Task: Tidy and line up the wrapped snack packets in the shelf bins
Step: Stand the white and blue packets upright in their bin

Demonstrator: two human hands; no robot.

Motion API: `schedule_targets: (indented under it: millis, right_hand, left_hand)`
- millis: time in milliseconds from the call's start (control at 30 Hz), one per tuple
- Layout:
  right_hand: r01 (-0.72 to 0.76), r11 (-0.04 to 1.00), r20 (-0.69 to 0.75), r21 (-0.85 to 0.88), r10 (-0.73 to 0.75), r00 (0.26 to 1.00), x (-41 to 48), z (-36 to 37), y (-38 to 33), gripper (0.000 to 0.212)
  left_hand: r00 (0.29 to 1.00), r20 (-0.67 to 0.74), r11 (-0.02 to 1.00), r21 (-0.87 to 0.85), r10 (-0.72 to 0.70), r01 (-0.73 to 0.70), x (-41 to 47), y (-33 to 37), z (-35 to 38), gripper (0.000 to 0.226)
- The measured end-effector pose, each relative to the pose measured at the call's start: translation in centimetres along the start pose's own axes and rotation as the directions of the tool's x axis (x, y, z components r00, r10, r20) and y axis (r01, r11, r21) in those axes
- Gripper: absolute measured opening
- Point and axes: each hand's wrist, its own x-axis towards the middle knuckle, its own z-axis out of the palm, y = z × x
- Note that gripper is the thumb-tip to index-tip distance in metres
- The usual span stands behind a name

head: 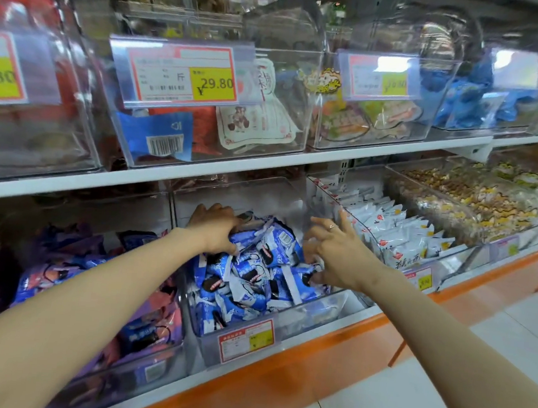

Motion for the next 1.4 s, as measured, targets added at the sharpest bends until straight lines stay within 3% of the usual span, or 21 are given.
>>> schedule_targets:
  millis: [100,200,300,400,467,567,633,833,967,1067,1133,1200,1267,1333,1400]
  right_hand:
    - [-0.122,0.989,-0.168,0.079,0.134,0.977,0.2,-0.1,0.4,0.025]
    - [-0.184,0.976,-0.203,0.112,0.204,0.958,0.6,-0.1,0.5,0.023]
    - [-0.180,0.972,-0.138,0.149,0.200,0.970,1.0,-0.3,0.7,0.032]
    - [-0.097,0.985,-0.016,0.142,0.100,0.995,1.3,-0.3,0.9,0.049]
    - [-0.052,0.997,0.039,0.055,0.050,0.998,1.3,-0.4,0.9,0.062]
    - [-0.033,0.998,0.054,-0.052,0.036,0.998,1.2,-0.4,0.7,0.069]
    - [-0.012,0.995,0.058,-0.096,0.018,0.998,1.1,-0.3,0.6,0.066]
    - [0.019,0.992,0.039,-0.127,-0.014,0.999,1.2,-0.1,0.3,0.052]
    - [0.025,0.997,0.050,-0.075,-0.021,0.999,1.1,-0.4,-0.1,0.031]
    - [0.000,0.999,0.012,-0.047,0.001,1.000,1.1,-0.3,-0.3,0.015]
    - [-0.020,1.000,-0.020,-0.022,0.020,1.000,1.2,-0.1,-0.2,0.015]
    - [-0.035,0.999,-0.038,-0.008,0.035,0.999,1.3,0.2,-0.1,0.019]
    - [-0.047,0.999,-0.053,0.023,0.048,0.997,1.4,0.3,0.0,0.020]
    - [-0.052,0.997,-0.066,0.056,0.056,0.996,1.3,0.3,0.2,0.021]
    - [-0.049,0.995,-0.078,0.088,0.056,0.995,1.1,0.3,0.4,0.022]
  left_hand:
    - [0.995,-0.027,0.994,-0.050,-0.098,0.096,-0.1,-0.3,-0.1,0.046]
    - [0.990,-0.085,0.993,-0.046,-0.115,0.112,0.0,-0.3,-0.1,0.048]
    - [0.992,-0.100,0.987,-0.132,0.078,-0.091,0.5,0.3,-0.1,0.064]
    - [0.945,-0.160,0.938,-0.156,0.286,-0.311,1.4,1.9,-0.4,0.066]
    - [0.928,-0.152,0.916,-0.170,0.341,-0.364,2.2,3.2,-0.2,0.068]
    - [0.930,0.017,0.930,-0.043,0.367,-0.366,3.6,4.5,0.5,0.066]
    - [0.942,0.061,0.942,0.030,0.331,-0.334,4.0,4.6,0.6,0.062]
    - [0.961,-0.081,0.964,0.053,0.265,-0.262,3.8,3.4,0.1,0.036]
    - [0.983,-0.088,0.987,-0.011,0.161,-0.163,3.6,2.2,-0.4,0.037]
    - [0.989,-0.145,0.988,-0.143,0.036,-0.057,3.3,1.3,-1.1,0.019]
    - [0.981,-0.176,0.969,-0.245,-0.083,0.038,3.0,1.1,-1.5,0.012]
    - [0.962,-0.222,0.974,-0.195,-0.161,0.118,2.9,1.2,-1.7,0.018]
    - [0.953,-0.287,0.995,-0.037,-0.100,0.094,3.3,1.6,-1.5,0.040]
    - [0.945,-0.308,0.994,0.058,0.109,-0.096,3.7,2.1,-1.4,0.061]
    - [0.917,-0.220,0.942,0.135,0.332,-0.308,4.1,2.9,-1.1,0.067]
